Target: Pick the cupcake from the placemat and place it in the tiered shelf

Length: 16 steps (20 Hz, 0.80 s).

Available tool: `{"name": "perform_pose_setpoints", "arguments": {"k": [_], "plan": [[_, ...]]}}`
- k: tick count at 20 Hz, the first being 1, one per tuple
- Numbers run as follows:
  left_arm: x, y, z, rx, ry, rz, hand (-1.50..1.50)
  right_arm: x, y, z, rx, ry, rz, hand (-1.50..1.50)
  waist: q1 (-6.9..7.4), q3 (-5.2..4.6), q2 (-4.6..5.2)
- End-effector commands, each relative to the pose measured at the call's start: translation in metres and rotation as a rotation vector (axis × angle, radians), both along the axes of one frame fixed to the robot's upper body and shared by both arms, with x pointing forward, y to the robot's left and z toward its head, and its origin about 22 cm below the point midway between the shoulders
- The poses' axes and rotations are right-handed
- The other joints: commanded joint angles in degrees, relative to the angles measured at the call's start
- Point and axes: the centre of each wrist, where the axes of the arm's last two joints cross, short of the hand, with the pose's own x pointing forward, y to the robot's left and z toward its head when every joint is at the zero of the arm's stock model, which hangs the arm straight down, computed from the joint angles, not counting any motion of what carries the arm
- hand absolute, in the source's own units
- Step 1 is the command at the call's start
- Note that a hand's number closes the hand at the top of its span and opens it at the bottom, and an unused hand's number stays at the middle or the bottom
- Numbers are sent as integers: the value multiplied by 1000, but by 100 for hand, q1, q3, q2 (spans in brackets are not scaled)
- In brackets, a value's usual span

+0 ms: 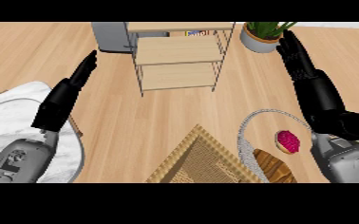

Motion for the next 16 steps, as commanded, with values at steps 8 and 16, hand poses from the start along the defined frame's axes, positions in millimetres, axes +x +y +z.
{"name": "perform_pose_setpoints", "arguments": {"k": [8,16], "plan": [[-49,35,-87,-276,436,384,0,-28,-149,-28,-378,245,-410,150,-358,284,901],[-59,28,-106,-358,540,393,0,-51,-187,-46,-210,305,-286,-150,-202,358,760]]}}
